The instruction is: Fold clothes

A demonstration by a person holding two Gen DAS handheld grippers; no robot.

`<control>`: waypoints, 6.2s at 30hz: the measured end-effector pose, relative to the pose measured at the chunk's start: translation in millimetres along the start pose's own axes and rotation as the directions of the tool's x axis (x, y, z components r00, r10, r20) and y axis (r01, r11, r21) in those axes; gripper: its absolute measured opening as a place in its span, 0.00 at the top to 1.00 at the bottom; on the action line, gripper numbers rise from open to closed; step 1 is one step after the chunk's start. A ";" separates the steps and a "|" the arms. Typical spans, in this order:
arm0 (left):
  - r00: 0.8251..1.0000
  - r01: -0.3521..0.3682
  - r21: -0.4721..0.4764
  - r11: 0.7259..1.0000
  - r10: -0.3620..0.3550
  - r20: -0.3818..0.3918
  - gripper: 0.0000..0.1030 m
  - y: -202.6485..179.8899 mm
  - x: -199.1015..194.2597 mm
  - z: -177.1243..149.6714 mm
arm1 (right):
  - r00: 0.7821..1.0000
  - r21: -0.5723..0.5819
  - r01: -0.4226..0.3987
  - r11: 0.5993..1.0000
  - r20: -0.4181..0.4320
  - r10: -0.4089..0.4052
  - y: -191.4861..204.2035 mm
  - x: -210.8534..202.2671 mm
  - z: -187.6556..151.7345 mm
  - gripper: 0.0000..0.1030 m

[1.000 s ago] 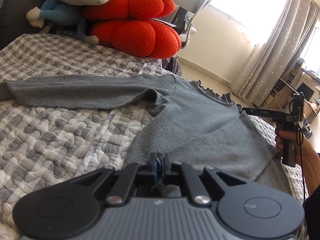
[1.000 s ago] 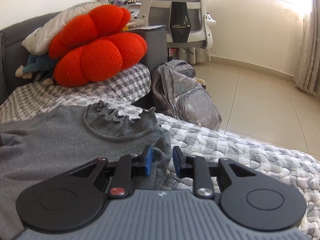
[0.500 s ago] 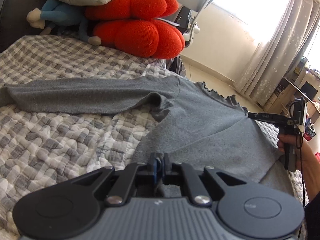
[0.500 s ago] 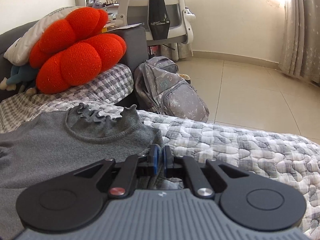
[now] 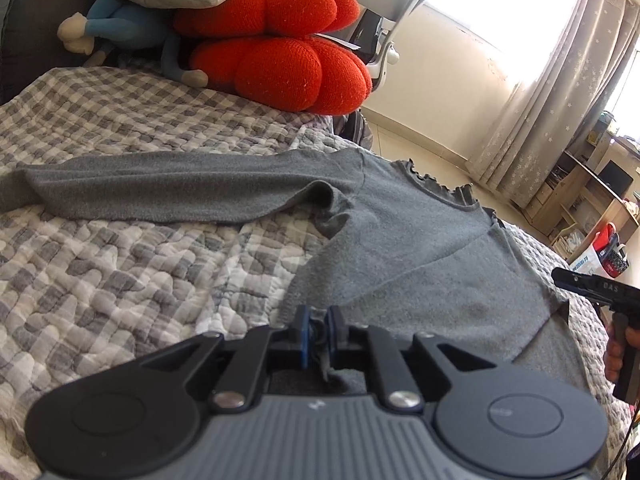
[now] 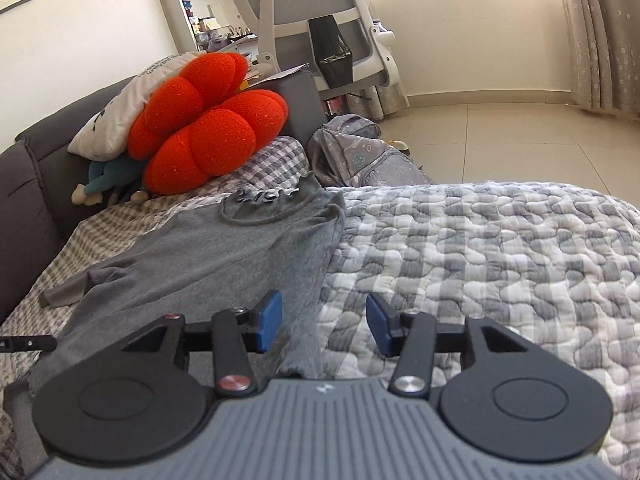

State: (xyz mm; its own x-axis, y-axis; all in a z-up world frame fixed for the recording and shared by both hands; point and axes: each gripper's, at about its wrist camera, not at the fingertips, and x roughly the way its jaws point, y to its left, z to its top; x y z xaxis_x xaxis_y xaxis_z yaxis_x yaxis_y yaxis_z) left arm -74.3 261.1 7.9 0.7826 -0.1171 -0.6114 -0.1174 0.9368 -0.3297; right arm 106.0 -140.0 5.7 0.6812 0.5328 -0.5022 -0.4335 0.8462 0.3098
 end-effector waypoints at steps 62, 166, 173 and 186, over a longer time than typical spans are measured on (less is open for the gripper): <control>0.997 0.079 -0.038 0.996 -0.079 -0.014 0.92 23.8 -106.1 -65.7 | 0.992 0.265 -0.055 0.963 0.122 0.023 83.5 -196.9 -122.6 0.95; 0.997 0.076 0.049 0.996 -0.076 -0.013 0.75 -7.7 -40.0 -9.0 | 0.987 -0.368 0.082 0.926 -0.099 -0.127 121.7 34.3 -5.4 0.50; 0.996 0.093 0.044 0.995 -0.092 -0.019 0.76 -17.7 -26.8 -5.7 | 0.978 -0.386 -0.110 0.916 -0.209 0.029 159.4 52.7 -34.9 0.47; 0.996 0.065 0.092 0.994 -0.059 -0.069 0.94 -34.5 6.3 -9.4 | 0.996 -0.197 -0.022 0.980 -0.084 0.006 96.1 26.8 8.1 0.47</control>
State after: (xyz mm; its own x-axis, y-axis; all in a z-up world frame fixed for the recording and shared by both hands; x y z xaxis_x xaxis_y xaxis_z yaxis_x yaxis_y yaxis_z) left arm -71.0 225.0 8.6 0.7444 -0.1940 -0.6390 -0.0101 0.9535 -0.3013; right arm 87.3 -44.3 28.5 0.6269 0.5354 -0.5660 -0.5562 0.8163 0.1561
